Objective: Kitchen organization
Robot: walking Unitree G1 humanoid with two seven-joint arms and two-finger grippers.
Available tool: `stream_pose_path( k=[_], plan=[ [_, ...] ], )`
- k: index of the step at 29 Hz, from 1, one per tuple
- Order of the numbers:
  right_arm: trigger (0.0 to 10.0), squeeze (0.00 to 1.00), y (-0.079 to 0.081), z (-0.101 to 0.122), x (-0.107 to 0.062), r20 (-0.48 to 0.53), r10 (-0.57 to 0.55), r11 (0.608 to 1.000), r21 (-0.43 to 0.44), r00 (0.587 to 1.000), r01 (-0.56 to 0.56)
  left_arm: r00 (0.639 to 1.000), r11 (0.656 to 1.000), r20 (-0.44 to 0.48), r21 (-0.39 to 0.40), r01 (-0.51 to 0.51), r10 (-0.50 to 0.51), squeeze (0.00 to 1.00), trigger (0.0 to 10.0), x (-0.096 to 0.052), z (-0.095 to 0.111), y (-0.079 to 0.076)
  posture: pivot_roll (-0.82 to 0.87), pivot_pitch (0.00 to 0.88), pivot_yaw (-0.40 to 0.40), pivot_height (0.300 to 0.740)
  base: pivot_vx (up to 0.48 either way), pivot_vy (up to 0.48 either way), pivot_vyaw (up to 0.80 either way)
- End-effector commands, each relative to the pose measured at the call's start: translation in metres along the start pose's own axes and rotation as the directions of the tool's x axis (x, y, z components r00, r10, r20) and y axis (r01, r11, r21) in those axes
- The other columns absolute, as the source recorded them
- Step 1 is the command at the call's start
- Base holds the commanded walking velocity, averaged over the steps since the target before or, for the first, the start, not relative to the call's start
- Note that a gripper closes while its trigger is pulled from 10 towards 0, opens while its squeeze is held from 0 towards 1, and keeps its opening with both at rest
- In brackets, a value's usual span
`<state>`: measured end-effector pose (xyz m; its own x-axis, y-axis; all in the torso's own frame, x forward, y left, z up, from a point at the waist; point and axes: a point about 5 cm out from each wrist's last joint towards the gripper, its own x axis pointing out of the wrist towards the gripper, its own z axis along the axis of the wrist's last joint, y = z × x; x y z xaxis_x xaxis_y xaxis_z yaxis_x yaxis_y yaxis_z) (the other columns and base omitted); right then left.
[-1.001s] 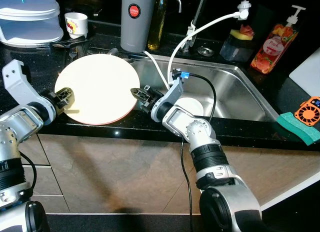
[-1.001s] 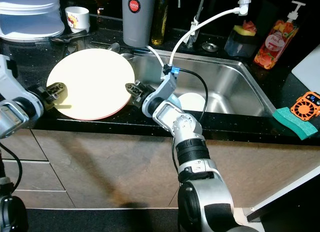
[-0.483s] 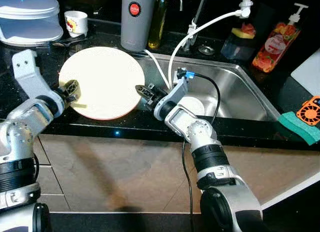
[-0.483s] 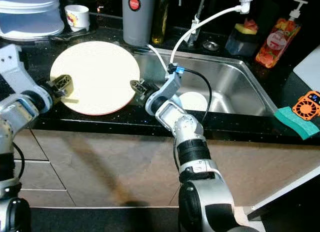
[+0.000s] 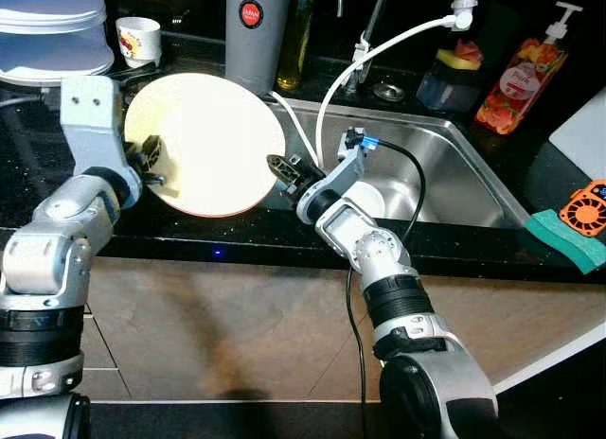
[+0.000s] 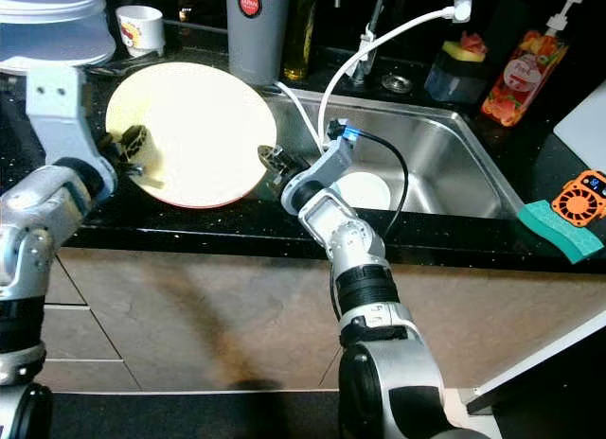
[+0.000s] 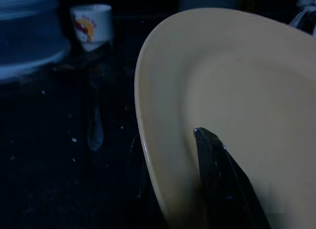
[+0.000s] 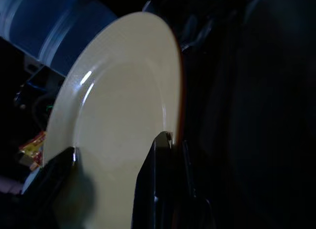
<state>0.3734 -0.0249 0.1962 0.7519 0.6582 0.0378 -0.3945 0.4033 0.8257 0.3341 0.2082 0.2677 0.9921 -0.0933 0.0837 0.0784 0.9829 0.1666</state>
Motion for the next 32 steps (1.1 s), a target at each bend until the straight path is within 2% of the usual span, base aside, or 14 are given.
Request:
stream_pose_path(
  k=[1, 5, 8, 10, 13, 22, 24, 25, 26, 27, 28, 29, 30, 32],
  plan=[
    [0.0, 0.0, -0.004, -0.015, 0.002, -0.069, -0.042, 0.999, -0.023, 0.997, 0.041, 0.996, 0.994, 0.067, 0.094, 0.056, -0.062, 0.0, 10.0, 0.0, 0.012, -0.019, 0.21, 0.02, -0.146, 0.74, 0.0, 0.0, 0.0],
    [0.0, 0.0, -0.004, -0.015, 0.003, -0.07, -0.039, 0.999, -0.023, 0.997, 0.038, 0.994, 0.987, 0.112, 0.157, -0.017, -0.001, 0.0, 10.0, 0.001, 0.017, -0.013, 0.21, 0.02, -0.147, 0.74, 0.0, 0.0, 0.0],
    [0.0, 0.0, -0.004, -0.015, 0.003, -0.072, -0.035, 0.999, -0.023, 0.997, 0.034, 0.993, 0.965, 0.118, 0.26, -0.038, 0.008, 0.0, 10.0, 0.001, 0.015, -0.015, 0.21, 0.019, -0.149, 0.74, 0.0, 0.0, 0.0],
    [0.0, 0.0, -0.004, -0.015, 0.003, -0.072, -0.035, 0.999, -0.023, 0.997, 0.034, 0.993, 0.965, 0.118, 0.26, -0.038, 0.008, 0.0, 10.0, 0.001, 0.015, -0.015, 0.21, 0.019, -0.149, 0.74, 0.0, 0.0, 0.0],
    [0.0, 0.0, -0.003, -0.016, 0.003, -0.074, -0.03, 0.999, -0.023, 0.997, 0.028, 0.984, 0.925, 0.167, 0.362, -0.112, 0.053, 0.0, 10.0, 0.0, 0.017, -0.014, 0.21, 0.016, -0.151, 0.74, 0.0, 0.0, 0.0],
    [0.0, 0.0, -0.003, -0.015, 0.004, -0.075, -0.023, 1.0, -0.023, 0.997, 0.021, 0.984, 0.901, 0.172, 0.42, -0.106, 0.035, 0.0, 10.0, 0.0, 0.013, -0.017, 0.21, 0.016, -0.149, 0.74, 0.0, 0.0, 0.0],
    [0.0, 0.0, -0.003, -0.015, 0.004, -0.075, -0.021, 1.0, -0.023, 0.997, 0.02, 0.985, 0.919, 0.166, 0.382, -0.097, 0.035, 0.0, 10.0, 0.0, 0.013, -0.017, 0.21, 0.015, -0.149, 0.74, 0.0, 0.0, 0.0],
    [0.0, 0.0, -0.003, -0.015, 0.004, -0.075, -0.02, 1.0, -0.024, 0.997, 0.018, 0.987, 0.947, 0.153, 0.308, -0.087, 0.041, 0.0, 10.0, 0.001, 0.013, -0.015, 0.21, 0.016, -0.149, 0.74, 0.0, 0.0, 0.0],
    [0.0, 0.0, -0.003, -0.015, 0.004, -0.075, -0.02, 1.0, -0.024, 0.997, 0.018, 0.987, 0.947, 0.153, 0.308, -0.087, 0.041, 0.0, 10.0, 0.001, 0.013, -0.015, 0.21, 0.016, -0.149, 0.74, 0.0, 0.0, 0.0],
    [0.0, 0.0, -0.003, -0.015, 0.004, -0.075, -0.02, 1.0, -0.026, 0.997, 0.018, 0.989, 0.978, 0.131, 0.184, -0.098, 0.074, 0.0, 10.0, 0.002, 0.013, -0.01, 0.21, 0.016, -0.149, 0.74, 0.0, 0.0, 0.0],
    [0.0, 0.0, -0.004, -0.015, 0.003, -0.075, -0.021, 0.999, -0.029, 0.997, 0.019, 0.985, 0.989, 0.089, -0.015, -0.148, 0.149, 0.0, 10.0, 0.002, 0.013, 0.005, 0.21, 0.017, -0.146, 0.74, 0.0, 0.0, 0.0],
    [0.0, 0.0, -0.004, -0.015, 0.003, -0.075, -0.021, 0.999, -0.029, 0.997, 0.019, 0.985, 0.989, 0.089, -0.015, -0.148, 0.149, 0.0, 10.0, 0.002, 0.013, 0.005, 0.21, 0.017, -0.146, 0.74, 0.0, 0.0, 0.0],
    [0.0, 0.0, -0.005, -0.015, 0.002, -0.074, -0.024, 0.999, -0.031, 0.997, 0.022, 0.969, 0.964, 0.049, -0.124, -0.235, 0.242, 0.0, 10.0, 0.002, 0.011, 0.024, 0.21, 0.017, -0.145, 0.74, 0.0, 0.0, 0.0],
    [0.0, 0.0, -0.007, -0.015, 0.001, -0.073, -0.029, 0.999, -0.033, 0.997, 0.026, 0.924, 0.9, -0.024, -0.22, -0.377, 0.381, 0.0, 10.0, -0.003, 0.005, 0.053, 0.21, 0.019, -0.143, 0.74, 0.0, 0.0, 0.0]
  ],
)
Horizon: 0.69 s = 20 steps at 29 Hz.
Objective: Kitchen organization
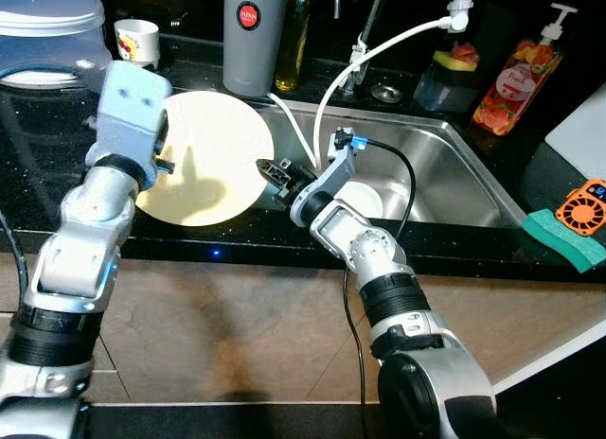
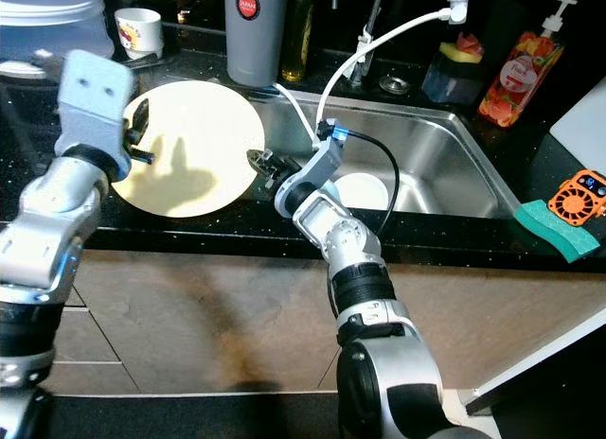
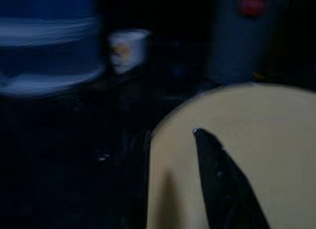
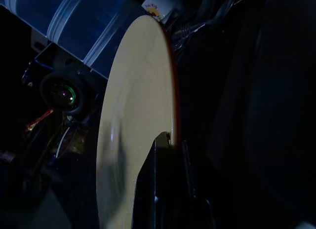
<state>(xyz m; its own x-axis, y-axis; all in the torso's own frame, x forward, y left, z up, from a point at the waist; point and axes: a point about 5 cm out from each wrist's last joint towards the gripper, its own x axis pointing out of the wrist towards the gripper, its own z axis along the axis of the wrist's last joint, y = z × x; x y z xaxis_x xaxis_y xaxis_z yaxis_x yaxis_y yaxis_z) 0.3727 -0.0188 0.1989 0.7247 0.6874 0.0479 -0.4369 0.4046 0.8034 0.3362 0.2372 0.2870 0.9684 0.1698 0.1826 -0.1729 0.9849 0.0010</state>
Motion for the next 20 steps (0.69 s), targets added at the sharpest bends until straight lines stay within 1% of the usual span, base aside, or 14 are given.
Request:
stream_pose_path(
  k=[1, 2, 4, 5, 6, 7, 8, 9, 10, 11, 14, 16, 17, 20],
  plan=[
    [0.0, 0.0, -0.011, -0.013, -0.002, -0.048, -0.058, 0.998, 0.004, 0.997, 0.058, 0.99, 0.989, -0.065, -0.076, -0.129, 0.124, 0.0, 10.0, 0.001, -0.006, 0.022, 0.21, 0.019, -0.143, 0.74, 0.0, 0.0, 0.0],
    [0.0, 0.0, -0.012, -0.013, -0.003, -0.048, -0.059, 0.998, 0.004, 0.997, 0.059, 0.969, 0.973, -0.133, -0.071, -0.22, 0.21, 0.0, 10.0, -0.002, -0.013, 0.044, 0.21, 0.02, -0.142, 0.74, 0.0, 0.0, 0.0],
    [0.0, 0.0, -0.012, -0.013, -0.003, -0.048, -0.059, 0.998, 0.004, 0.997, 0.059, 0.969, 0.973, -0.133, -0.071, -0.22, 0.21, 0.0, 10.0, -0.002, -0.013, 0.044, 0.21, 0.02, -0.142, 0.74, 0.0, 0.0, 0.0],
    [0.0, 0.0, -0.012, -0.013, -0.003, -0.048, -0.059, 0.998, 0.004, 0.997, 0.06, 0.963, 0.97, -0.157, -0.076, -0.231, 0.217, 0.0, 10.0, -0.003, -0.016, 0.049, 0.21, 0.02, -0.142, 0.74, 0.0, 0.0, 0.0],
    [0.0, 0.0, -0.012, -0.013, -0.003, -0.049, -0.059, 0.998, 0.004, 0.997, 0.059, 0.963, 0.971, -0.192, -0.105, -0.213, 0.19, 0.0, 10.0, -0.005, -0.022, 0.049, 0.22, 0.022, -0.147, 0.74, 0.0, 0.0, 0.0],
    [0.0, 0.0, -0.012, -0.013, -0.003, -0.05, -0.059, 0.998, 0.004, 0.997, 0.059, 0.965, 0.973, -0.224, -0.152, -0.175, 0.139, 0.0, 10.0, -0.006, -0.027, 0.046, 0.22, 0.022, -0.147, 0.74, 0.0, 0.0, 0.0],
    [0.0, 0.0, -0.012, -0.013, -0.003, -0.05, -0.059, 0.998, 0.004, 0.997, 0.059, 0.965, 0.973, -0.224, -0.152, -0.175, 0.139, 0.0, 10.0, -0.006, -0.027, 0.046, 0.22, 0.022, -0.147, 0.74, 0.0, 0.0, 0.0],
    [0.0, 0.0, -0.012, -0.013, -0.002, -0.051, -0.058, 0.998, 0.003, 0.997, 0.058, 0.966, 0.97, -0.241, -0.199, -0.141, 0.091, 0.0, 10.0, -0.006, -0.03, 0.044, 0.22, 0.022, -0.147, 0.74, 0.0, 0.0, 0.0],
    [0.0, 0.0, -0.012, -0.013, -0.002, -0.051, -0.058, 0.998, 0.003, 0.997, 0.058, 0.966, 0.97, -0.241, -0.199, -0.141, 0.091, 0.0, 10.0, -0.006, -0.03, 0.044, 0.22, 0.022, -0.147, 0.74, 0.0, 0.0, 0.0],
    [0.0, 0.0, -0.011, -0.013, -0.002, -0.054, -0.055, 0.998, 0.001, 0.997, 0.056, 0.967, 0.962, -0.255, -0.257, -0.092, 0.024, 0.0, 10.0, -0.007, -0.034, 0.04, 0.22, 0.023, -0.153, 0.74, 0.0, 0.0, 0.0],
    [0.0, 0.0, -0.011, -0.013, -0.002, -0.055, -0.054, 0.999, 0.001, 0.997, 0.054, 0.966, 0.961, -0.259, -0.267, -0.073, 0.002, 0.0, 10.0, -0.008, -0.035, 0.039, 0.22, 0.023, -0.153, 0.74, 0.0, 0.0, 0.0],
    [0.0, 0.0, -0.011, -0.013, -0.002, -0.055, -0.053, 0.999, -0.001, 0.997, 0.053, 0.96, 0.947, -0.26, -0.32, 0.012, -0.101, 0.0, 10.0, -0.01, -0.036, 0.027, 0.22, 0.023, -0.153, 0.74, 0.0, 0.0, 0.0],
    [0.0, 0.0, -0.011, -0.013, -0.002, -0.055, -0.053, 0.999, -0.001, 0.997, 0.053, 0.96, 0.947, -0.26, -0.32, 0.012, -0.101, 0.0, 10.0, -0.01, -0.036, 0.027, 0.22, 0.023, -0.153, 0.74, 0.0, 0.0, 0.0],
    [0.0, 0.0, -0.011, -0.013, -0.002, -0.054, -0.053, 0.999, -0.003, 0.997, 0.053, 0.942, 0.91, -0.239, -0.394, 0.126, -0.234, 0.0, 10.0, -0.014, -0.033, 0.01, 0.22, 0.023, -0.153, 0.74, 0.0, 0.0, 0.0]
  ],
)
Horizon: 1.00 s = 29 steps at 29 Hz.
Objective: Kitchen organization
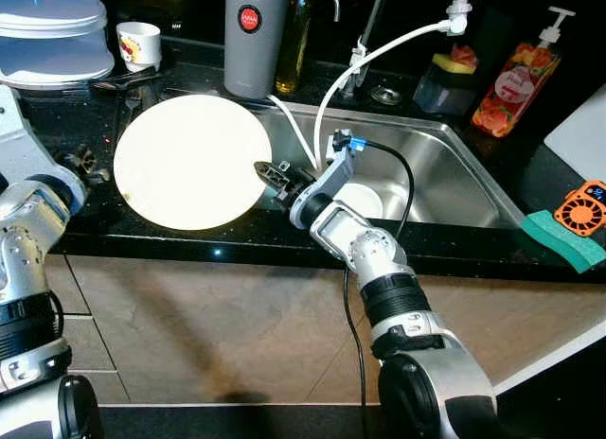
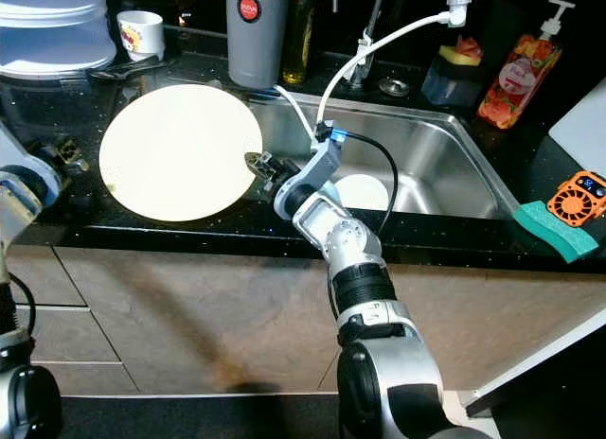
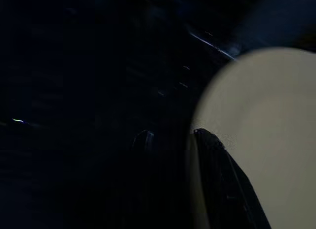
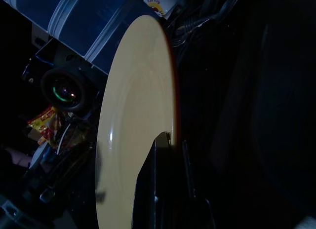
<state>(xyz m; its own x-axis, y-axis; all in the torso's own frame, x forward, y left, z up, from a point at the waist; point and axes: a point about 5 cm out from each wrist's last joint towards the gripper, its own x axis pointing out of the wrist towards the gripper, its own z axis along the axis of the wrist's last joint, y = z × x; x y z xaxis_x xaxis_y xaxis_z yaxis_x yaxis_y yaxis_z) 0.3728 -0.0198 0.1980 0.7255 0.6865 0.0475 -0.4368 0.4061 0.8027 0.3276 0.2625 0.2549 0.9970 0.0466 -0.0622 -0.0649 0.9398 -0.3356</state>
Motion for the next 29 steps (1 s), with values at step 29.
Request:
stream_pose_path(
  k=[29],
  plan=[
    [0.0, 0.0, -0.009, -0.012, -0.001, -0.055, -0.048, 0.999, -0.006, 0.997, 0.048, 0.934, 0.914, -0.044, -0.226, 0.338, -0.356, 0.0, 10.0, -0.01, -0.018, -0.041, 0.21, 0.01, -0.152, 0.74, 0.0, 0.0, 0.0]
  ],
)
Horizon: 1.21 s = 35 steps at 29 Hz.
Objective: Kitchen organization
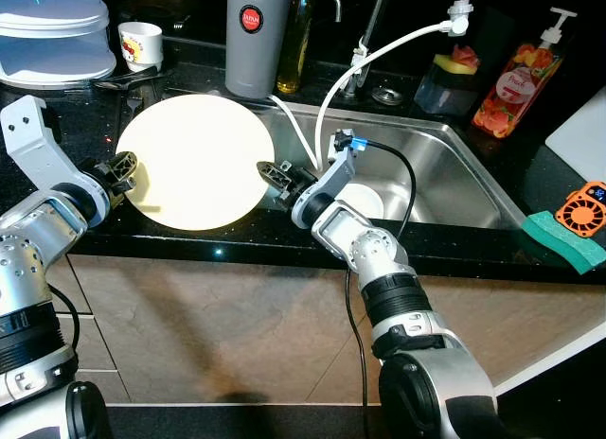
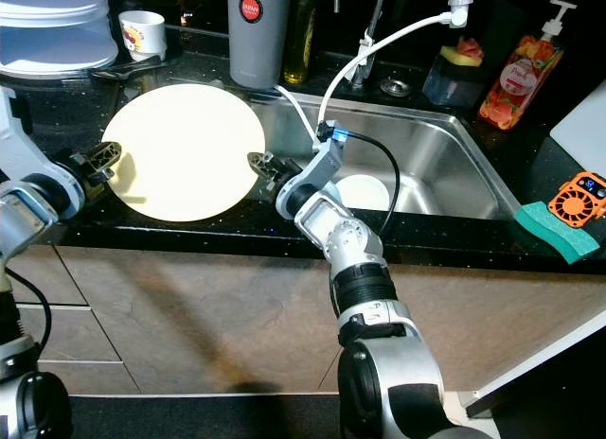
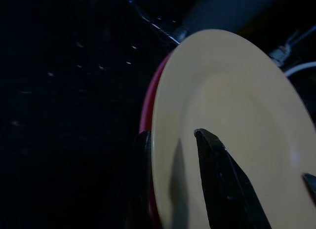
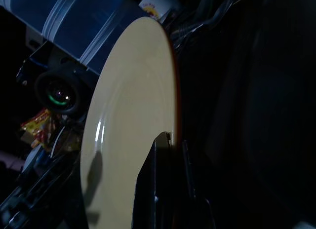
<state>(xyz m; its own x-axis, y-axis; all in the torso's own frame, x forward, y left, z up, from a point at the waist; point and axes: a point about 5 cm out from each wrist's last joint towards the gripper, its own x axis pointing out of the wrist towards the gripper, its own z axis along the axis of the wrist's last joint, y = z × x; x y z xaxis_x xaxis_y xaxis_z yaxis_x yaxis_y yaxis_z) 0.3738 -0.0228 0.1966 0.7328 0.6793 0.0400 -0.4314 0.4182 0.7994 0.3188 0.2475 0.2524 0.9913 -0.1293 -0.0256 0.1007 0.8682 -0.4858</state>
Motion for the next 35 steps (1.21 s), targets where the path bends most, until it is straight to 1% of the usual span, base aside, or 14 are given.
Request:
stream_pose_path(
  k=[1, 8, 13, 14, 16, 17, 21, 22, 23, 27, 32, 33, 34, 35],
  plan=[
    [0.0, 0.0, -0.006, -0.014, 0.001, -0.059, -0.036, 0.999, 0.0, 0.998, 0.036, 0.971, 0.967, -0.043, -0.112, 0.23, -0.236, 0.0, 10.0, 0.004, -0.017, -0.034, 0.21, 0.01, -0.152, 0.74, 0.0, 0.0, 0.0],
    [0.0, 0.0, -0.006, -0.014, 0.001, -0.058, -0.036, 0.999, 0.003, 0.998, 0.036, 0.944, 0.92, -0.052, -0.247, 0.303, -0.325, 0.0, 10.0, 0.007, -0.031, -0.049, 0.21, 0.013, -0.148, 0.74, 0.0, 0.0, 0.0],
    [0.0, 0.0, -0.004, -0.014, 0.002, -0.057, -0.027, 1.0, 0.004, 0.998, 0.027, 0.958, 0.914, -0.12, -0.352, 0.203, -0.259, 0.0, 9.6, 0.021, -0.052, -0.039, 0.21, 0.01, -0.148, 0.74, 0.0, 0.0, 0.0],
    [0.0, 0.0, -0.004, -0.014, 0.002, -0.057, -0.024, 1.0, 0.004, 0.998, 0.024, 0.963, 0.914, -0.128, -0.366, 0.177, -0.237, 0.0, 5.8, 0.024, -0.055, -0.036, 0.21, 0.01, -0.149, 0.74, 0.0, 0.0, 0.0],
    [0.0, 0.0, -0.003, -0.014, 0.002, -0.056, -0.02, 1.0, 0.003, 0.998, 0.02, 0.971, 0.913, -0.134, -0.386, 0.132, -0.197, 0.0, 0.8, 0.029, -0.057, -0.03, 0.2, 0.008, -0.148, 0.74, 0.0, 0.0, 0.0],
    [0.0, 0.0, -0.003, -0.013, 0.002, -0.055, -0.019, 1.0, 0.001, 0.998, 0.019, 0.975, 0.913, -0.122, -0.387, 0.128, -0.188, 0.0, 0.0, 0.03, -0.056, -0.029, 0.2, 0.007, -0.148, 0.74, 0.0, 0.0, 0.0],
    [0.0, 0.0, -0.004, -0.01, 0.0, -0.039, -0.011, 1.0, -0.012, 0.999, 0.011, 0.981, 0.908, -0.036, -0.385, 0.165, -0.193, 0.0, 0.0, 0.03, -0.04, -0.032, 0.2, 0.007, -0.148, 0.74, 0.0, 0.0, 0.0],
    [1.9, 0.0, -0.005, -0.008, 0.0, -0.026, -0.014, 1.0, -0.017, 1.0, 0.014, 0.98, 0.907, -0.006, -0.38, 0.182, -0.2, 0.0, 0.0, 0.03, -0.034, -0.033, 0.2, 0.005, -0.143, 0.74, 0.0, 0.0, 0.0],
    [10.0, 0.0, -0.006, -0.007, -0.001, -0.015, -0.024, 0.999, -0.023, 1.0, 0.023, 0.98, 0.908, 0.017, -0.374, 0.19, -0.198, 0.0, 0.0, 0.029, -0.03, -0.033, 0.2, 0.005, -0.143, 0.74, 0.0, 0.0, 0.0],
    [10.0, 0.0, -0.009, 0.005, -0.004, 0.06, -0.035, 0.999, -0.021, 0.998, 0.036, 0.977, 0.903, 0.083, -0.373, 0.213, -0.196, 0.0, 0.0, 0.032, -0.018, -0.035, 0.2, 0.005, -0.143, 0.74, 0.0, 0.0, 0.0],
    [10.0, 0.0, -0.008, 0.043, -0.015, 0.294, -0.008, 1.0, -0.001, 0.956, 0.008, 0.974, 0.899, 0.09, -0.374, 0.228, -0.21, 0.0, 0.0, 0.045, -0.011, -0.044, 0.18, 0.0, -0.126, 0.74, 0.0, 0.0, 0.0],
    [10.0, 0.28, -0.008, 0.048, -0.017, 0.324, -0.005, 1.0, 0.01, 0.946, 0.002, 0.973, 0.9, 0.086, -0.369, 0.231, -0.215, 0.0, 0.0, 0.047, -0.011, -0.046, 0.18, 0.0, -0.126, 0.74, 0.0, 0.0, 0.0],
    [10.0, 0.28, -0.008, 0.048, -0.017, 0.324, -0.005, 1.0, 0.01, 0.946, 0.002, 0.973, 0.9, 0.086, -0.369, 0.231, -0.215, 0.0, 0.0, 0.047, -0.011, -0.046, 0.18, 0.0, -0.126, 0.74, 0.0, 0.0, 0.0],
    [10.0, 1.0, -0.009, 0.057, -0.021, 0.365, -0.011, 1.0, 0.003, 0.931, 0.011, 0.971, 0.9, 0.079, -0.363, 0.241, -0.228, 0.0, 0.0, 0.05, -0.012, -0.05, 0.18, 0.0, -0.118, 0.74, 0.0, 0.0, 0.0]
  ],
)
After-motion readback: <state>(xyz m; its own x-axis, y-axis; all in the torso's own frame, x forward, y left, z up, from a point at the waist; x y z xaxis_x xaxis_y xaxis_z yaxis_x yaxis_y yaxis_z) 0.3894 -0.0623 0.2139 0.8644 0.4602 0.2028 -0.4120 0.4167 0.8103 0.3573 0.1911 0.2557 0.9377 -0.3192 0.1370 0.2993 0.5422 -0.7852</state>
